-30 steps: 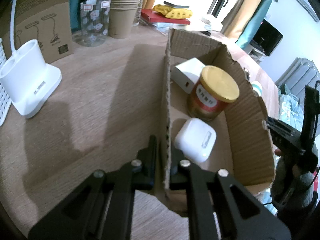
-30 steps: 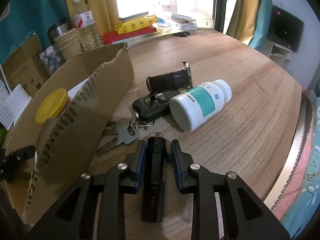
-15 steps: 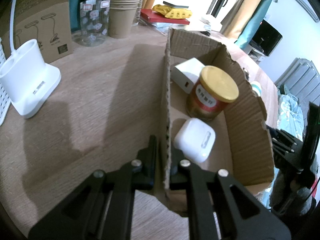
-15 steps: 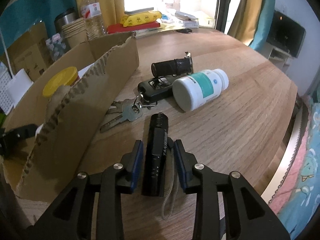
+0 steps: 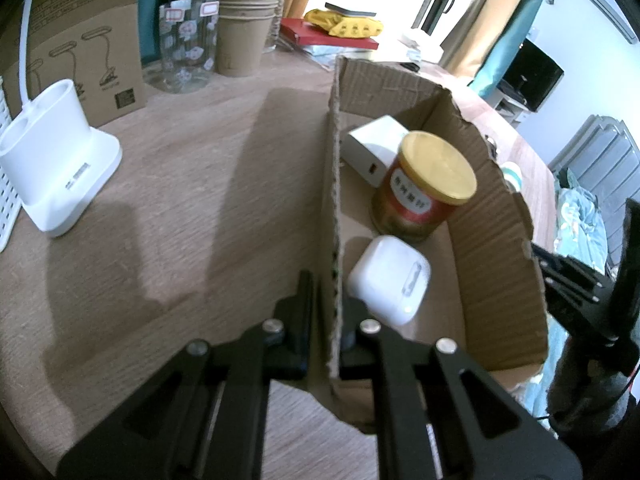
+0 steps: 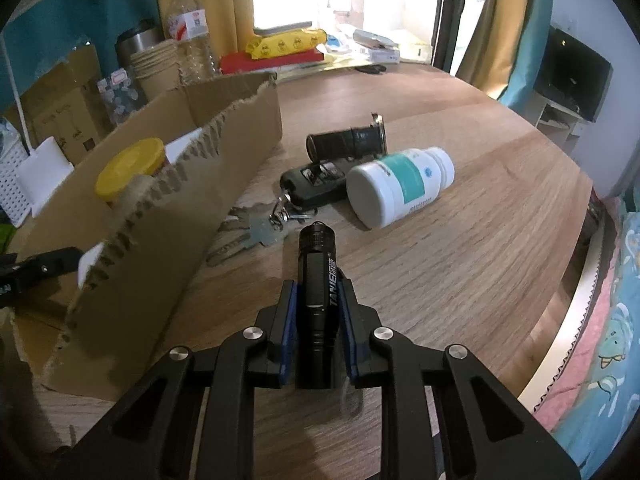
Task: Organize rigid objects
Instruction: 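Lift the flashlight off the table with the right gripper, then lower the flashlight into the box and open the right gripper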
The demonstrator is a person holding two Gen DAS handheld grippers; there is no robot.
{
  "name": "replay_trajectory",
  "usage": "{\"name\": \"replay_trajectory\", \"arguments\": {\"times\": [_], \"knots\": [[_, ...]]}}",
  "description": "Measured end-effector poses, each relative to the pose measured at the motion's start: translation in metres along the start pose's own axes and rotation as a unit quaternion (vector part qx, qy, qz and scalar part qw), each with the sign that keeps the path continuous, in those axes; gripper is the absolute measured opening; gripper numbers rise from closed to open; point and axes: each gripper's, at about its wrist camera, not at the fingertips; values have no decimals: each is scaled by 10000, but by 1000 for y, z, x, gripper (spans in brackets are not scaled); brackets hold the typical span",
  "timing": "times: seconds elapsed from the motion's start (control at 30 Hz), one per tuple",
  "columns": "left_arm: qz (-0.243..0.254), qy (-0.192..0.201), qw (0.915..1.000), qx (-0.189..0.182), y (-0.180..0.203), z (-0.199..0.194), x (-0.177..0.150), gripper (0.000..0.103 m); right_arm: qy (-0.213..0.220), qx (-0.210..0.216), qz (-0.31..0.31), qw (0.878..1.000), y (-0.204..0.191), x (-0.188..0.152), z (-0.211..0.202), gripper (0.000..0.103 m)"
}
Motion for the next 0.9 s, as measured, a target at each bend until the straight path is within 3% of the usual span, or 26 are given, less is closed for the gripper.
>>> {"name": "replay_trajectory", "arguments": {"times": [0.4,0.9], "knots": [[27,9,10000,11,1,0,0,8,434,207,-124,9988,-10,33,-41,22],[53,14,10000,-15,5,-1,-2,8,967,656,-654,9910,-64,87,-64,22]]}}
Point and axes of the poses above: each gripper's, at about its wrist camera, not at the fingertips, and z roughly the way its jaws point, y to its right, x to its top, and after that the axes turned 7 degrees about -x, right-handed
